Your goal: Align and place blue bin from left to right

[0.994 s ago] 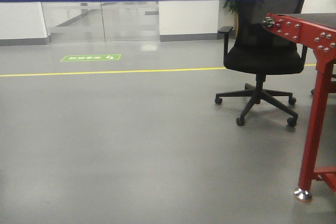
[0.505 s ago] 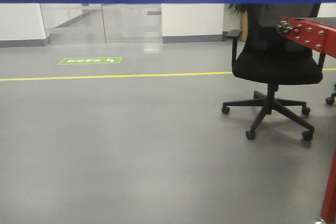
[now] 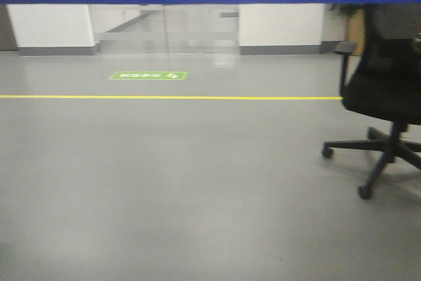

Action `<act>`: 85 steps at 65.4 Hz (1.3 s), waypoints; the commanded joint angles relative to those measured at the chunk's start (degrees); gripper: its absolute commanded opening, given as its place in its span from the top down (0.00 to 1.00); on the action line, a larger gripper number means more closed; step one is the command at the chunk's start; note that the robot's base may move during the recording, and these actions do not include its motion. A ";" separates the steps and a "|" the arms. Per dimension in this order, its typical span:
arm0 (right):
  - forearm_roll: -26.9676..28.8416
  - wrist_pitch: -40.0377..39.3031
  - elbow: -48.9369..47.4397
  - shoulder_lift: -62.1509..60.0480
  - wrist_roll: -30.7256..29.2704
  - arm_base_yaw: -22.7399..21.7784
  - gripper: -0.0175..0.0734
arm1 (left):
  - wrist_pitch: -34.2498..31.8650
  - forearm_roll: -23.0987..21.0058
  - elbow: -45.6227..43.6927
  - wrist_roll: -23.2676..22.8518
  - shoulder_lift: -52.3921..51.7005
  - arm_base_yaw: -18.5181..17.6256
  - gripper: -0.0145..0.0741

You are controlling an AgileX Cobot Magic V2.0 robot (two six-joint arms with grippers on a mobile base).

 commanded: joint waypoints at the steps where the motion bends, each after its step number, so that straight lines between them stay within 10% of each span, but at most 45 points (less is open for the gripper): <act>1: -0.74 -31.30 -0.62 -0.34 0.14 1.02 0.99 | -5.38 1.17 -0.60 0.09 -0.41 -0.90 0.96; 85: -0.74 -31.30 -0.62 -0.34 0.14 1.02 0.99 | -5.38 1.17 -0.60 0.09 -0.41 -0.90 0.96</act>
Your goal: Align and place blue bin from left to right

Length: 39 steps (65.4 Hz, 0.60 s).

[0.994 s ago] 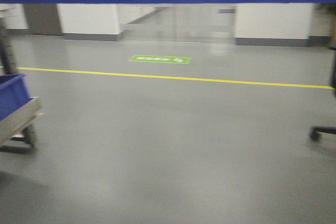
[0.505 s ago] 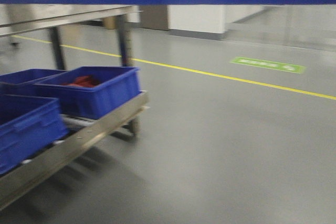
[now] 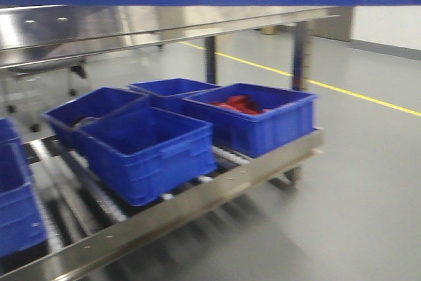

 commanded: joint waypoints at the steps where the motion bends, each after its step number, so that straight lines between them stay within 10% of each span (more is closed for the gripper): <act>1: -0.82 -31.30 -0.62 -0.44 0.14 1.02 0.99 | -5.38 0.99 -0.60 0.09 -0.41 -0.90 0.96; 39: -0.82 -31.30 -0.62 -0.44 0.14 1.02 0.99 | -5.38 0.99 -0.60 0.09 -0.41 -0.90 0.96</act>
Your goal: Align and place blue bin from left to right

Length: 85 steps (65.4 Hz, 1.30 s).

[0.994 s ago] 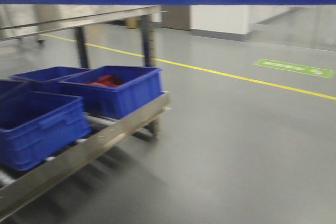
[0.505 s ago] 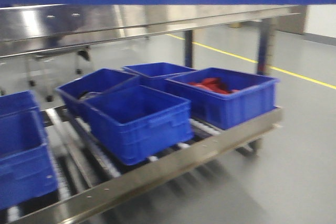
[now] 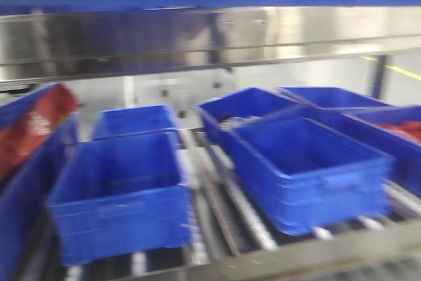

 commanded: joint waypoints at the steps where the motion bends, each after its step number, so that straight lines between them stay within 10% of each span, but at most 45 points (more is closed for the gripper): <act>1: -0.86 -31.09 -0.62 -0.44 0.14 1.02 0.99 | -5.38 0.90 -0.60 0.09 -0.41 -0.90 0.96; 85: -0.86 -31.09 -0.62 -0.44 0.14 1.02 0.99 | -5.38 0.90 -0.60 0.09 -0.41 -0.90 0.96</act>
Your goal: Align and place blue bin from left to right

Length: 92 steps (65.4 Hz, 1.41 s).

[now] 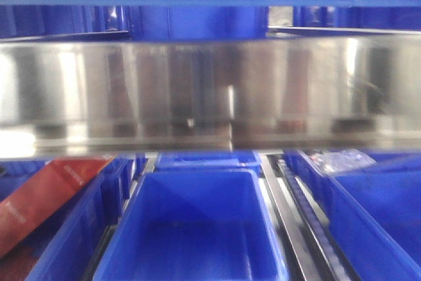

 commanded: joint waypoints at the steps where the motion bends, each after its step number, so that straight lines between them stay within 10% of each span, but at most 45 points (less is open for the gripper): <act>1: -0.96 -30.85 -0.62 -0.44 0.14 1.02 0.99 | -5.38 0.62 -0.60 0.09 -0.41 -0.90 0.96; 92: -0.96 -30.85 -0.62 -0.44 0.14 1.02 0.99 | -5.38 0.62 -0.60 0.09 -0.41 -0.90 0.96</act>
